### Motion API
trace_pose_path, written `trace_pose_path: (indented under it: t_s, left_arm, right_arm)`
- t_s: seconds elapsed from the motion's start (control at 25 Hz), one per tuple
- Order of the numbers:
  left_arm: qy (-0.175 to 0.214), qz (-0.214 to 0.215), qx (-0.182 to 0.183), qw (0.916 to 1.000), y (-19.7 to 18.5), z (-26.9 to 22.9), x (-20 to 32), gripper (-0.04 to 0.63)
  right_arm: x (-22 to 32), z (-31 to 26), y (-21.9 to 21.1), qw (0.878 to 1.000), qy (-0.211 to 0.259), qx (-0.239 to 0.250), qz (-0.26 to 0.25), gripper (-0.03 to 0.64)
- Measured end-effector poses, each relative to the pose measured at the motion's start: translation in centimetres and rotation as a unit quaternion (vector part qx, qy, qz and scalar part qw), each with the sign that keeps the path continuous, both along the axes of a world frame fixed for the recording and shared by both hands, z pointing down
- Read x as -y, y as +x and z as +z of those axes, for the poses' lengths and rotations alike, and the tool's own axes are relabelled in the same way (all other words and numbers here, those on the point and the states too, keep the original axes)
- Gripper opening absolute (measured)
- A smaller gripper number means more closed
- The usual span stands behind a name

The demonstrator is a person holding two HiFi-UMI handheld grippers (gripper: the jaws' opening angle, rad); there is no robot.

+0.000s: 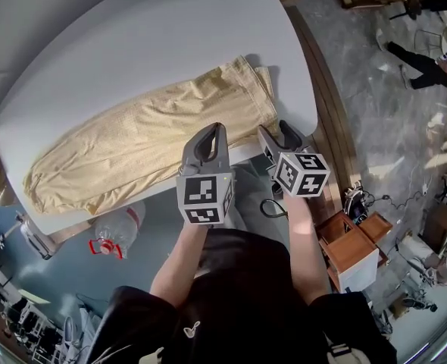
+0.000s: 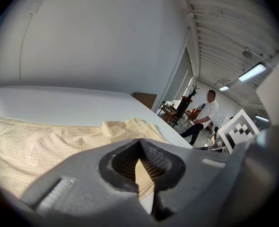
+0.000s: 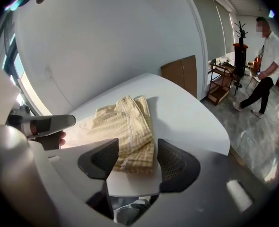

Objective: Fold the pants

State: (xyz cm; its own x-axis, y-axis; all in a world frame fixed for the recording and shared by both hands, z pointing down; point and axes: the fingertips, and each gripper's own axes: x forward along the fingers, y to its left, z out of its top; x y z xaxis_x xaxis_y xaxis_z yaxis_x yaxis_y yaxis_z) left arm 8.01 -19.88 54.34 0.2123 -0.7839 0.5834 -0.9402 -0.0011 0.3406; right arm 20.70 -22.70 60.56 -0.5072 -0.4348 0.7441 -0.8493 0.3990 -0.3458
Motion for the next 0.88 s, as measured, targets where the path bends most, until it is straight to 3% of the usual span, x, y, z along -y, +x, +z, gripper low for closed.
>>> trace_pose_path:
  t_s: [0.12,0.28,0.68,0.8,0.88]
  left_arm:
    - [-0.002,-0.003,0.006,1.0000,-0.3,0.2,-0.1,0.003]
    - [-0.003,-0.007,0.006,1.0000,-0.5,0.1,-0.1,0.003]
    - [-0.003,-0.020,0.006,0.9998,-1.2,0.2,-0.2,0.003]
    - [-0.004,-0.022,0.006,0.9997,-1.3,0.2,-0.3,0.003]
    - [-0.005,-0.023,0.007,0.9997,-1.3,0.1,-0.3,0.003]
  right_arm:
    - [0.3,0.2,0.3,1.000,-0.004,-0.015,0.001,0.224]
    - [0.6,0.1,-0.3,1.000,-0.013,-0.010,-0.005,0.222]
    - [0.8,0.8,0.0,0.996,-0.013,-0.073,-0.044,0.163]
    - [0.7,0.8,-0.2,0.996,-0.023,-0.064,-0.054,0.148]
    - [0.4,0.8,-0.8,0.996,-0.029,-0.053,-0.060,0.081]
